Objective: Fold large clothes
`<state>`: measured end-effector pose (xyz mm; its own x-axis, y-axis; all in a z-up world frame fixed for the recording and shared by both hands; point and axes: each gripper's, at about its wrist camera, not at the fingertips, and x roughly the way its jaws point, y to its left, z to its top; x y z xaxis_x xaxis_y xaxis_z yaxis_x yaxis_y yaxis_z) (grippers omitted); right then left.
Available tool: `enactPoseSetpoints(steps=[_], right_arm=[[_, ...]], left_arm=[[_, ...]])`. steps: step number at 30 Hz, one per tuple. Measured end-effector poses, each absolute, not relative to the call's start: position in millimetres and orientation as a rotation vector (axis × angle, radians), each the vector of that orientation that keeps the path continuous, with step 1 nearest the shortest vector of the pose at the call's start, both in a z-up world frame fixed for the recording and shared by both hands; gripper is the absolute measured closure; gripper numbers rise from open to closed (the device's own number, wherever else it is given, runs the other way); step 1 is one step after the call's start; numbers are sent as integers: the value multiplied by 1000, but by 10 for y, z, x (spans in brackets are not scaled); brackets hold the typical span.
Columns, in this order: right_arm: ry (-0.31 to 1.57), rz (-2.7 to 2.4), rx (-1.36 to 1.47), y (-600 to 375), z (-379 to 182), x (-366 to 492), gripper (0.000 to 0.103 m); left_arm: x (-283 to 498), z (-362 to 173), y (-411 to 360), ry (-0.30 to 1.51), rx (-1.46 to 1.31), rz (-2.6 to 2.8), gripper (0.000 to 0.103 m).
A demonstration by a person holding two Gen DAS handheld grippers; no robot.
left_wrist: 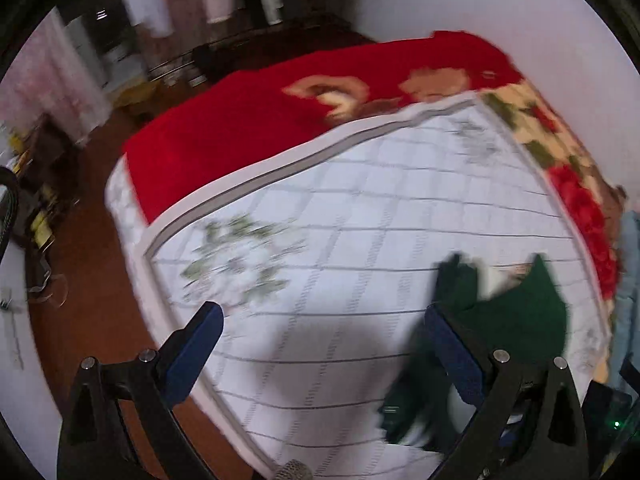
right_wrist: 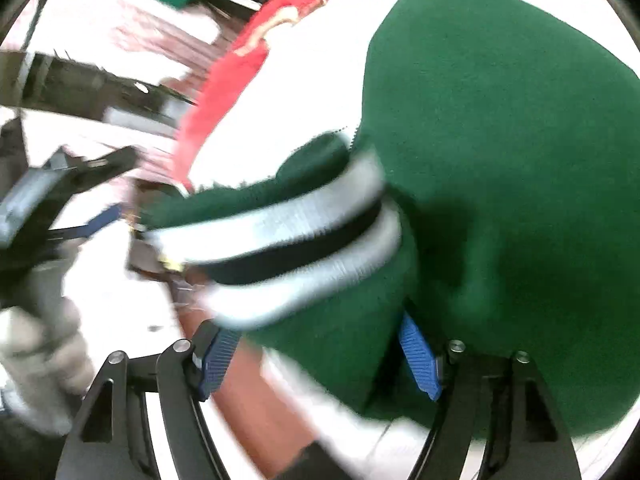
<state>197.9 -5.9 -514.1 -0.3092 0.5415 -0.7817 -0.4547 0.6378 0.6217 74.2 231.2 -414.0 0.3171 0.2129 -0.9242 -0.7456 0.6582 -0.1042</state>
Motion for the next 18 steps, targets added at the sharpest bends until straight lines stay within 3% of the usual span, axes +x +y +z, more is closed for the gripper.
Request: enactPoseSetpoints(steps=[1,4,7,8,9,10,18], right_arm=[[1608,982,90,-176,-5107,1736,27],[1506,834,89,-561,-4890,2060,27],[1477,675,99,-1036,-5018,2059,28],[1491,644,118,-1093,-5030,2104,43],[1516,604,134,-1208,-5152,2191,70],[1544,565,125,-1104,-5290,2520,77],[1601,462,139,-802,-6094,3553,79]], left_arm=[[846,-4064,2232,1064,-581,643,0],[1184,-3973,1930,1064,-527,552,0],[1564,-4178,1605,1136,-473,463,0],[1725,-4311,1505,1176,-456,441,0],[1883,-4454,1421,1195,-442,424,0],[1996,-4571,1367,1208,-423,427,0],[2712,-5753,1514,1415,-378,464,0]])
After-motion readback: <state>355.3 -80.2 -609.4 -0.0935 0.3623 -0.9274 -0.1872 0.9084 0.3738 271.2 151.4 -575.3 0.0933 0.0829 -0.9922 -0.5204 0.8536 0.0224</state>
